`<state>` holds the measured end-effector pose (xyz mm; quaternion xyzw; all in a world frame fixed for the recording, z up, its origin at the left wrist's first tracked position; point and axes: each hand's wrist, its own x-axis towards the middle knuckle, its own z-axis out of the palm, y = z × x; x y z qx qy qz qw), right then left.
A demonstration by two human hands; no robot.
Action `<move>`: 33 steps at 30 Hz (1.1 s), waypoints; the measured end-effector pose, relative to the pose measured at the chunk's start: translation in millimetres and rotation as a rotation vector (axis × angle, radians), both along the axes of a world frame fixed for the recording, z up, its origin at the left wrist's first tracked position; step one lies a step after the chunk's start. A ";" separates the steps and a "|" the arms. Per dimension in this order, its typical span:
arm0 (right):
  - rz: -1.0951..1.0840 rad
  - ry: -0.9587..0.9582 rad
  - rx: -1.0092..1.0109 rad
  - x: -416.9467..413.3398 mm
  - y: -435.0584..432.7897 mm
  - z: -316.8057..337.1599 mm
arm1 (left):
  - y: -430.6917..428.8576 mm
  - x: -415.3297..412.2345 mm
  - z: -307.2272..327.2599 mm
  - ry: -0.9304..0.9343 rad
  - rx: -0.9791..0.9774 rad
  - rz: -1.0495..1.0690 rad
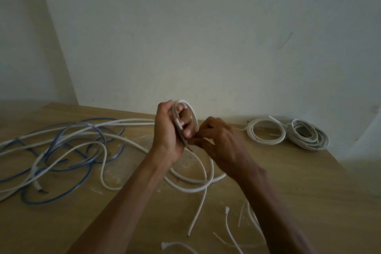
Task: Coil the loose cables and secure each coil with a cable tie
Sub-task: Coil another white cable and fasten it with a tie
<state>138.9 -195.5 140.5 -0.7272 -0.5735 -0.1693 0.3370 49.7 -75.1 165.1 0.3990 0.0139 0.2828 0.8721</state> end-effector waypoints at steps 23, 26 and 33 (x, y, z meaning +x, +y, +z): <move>0.013 0.317 0.205 -23.3 11.4 2.3 | 5.6 2.1 -9.6 0.528 0.588 0.143; 0.073 0.305 0.208 -21.8 9.6 4.5 | 2.7 1.7 -9.9 0.509 0.638 0.139; 0.002 0.406 0.409 -18.8 8.9 8.9 | 1.6 1.7 -1.0 0.434 0.569 0.151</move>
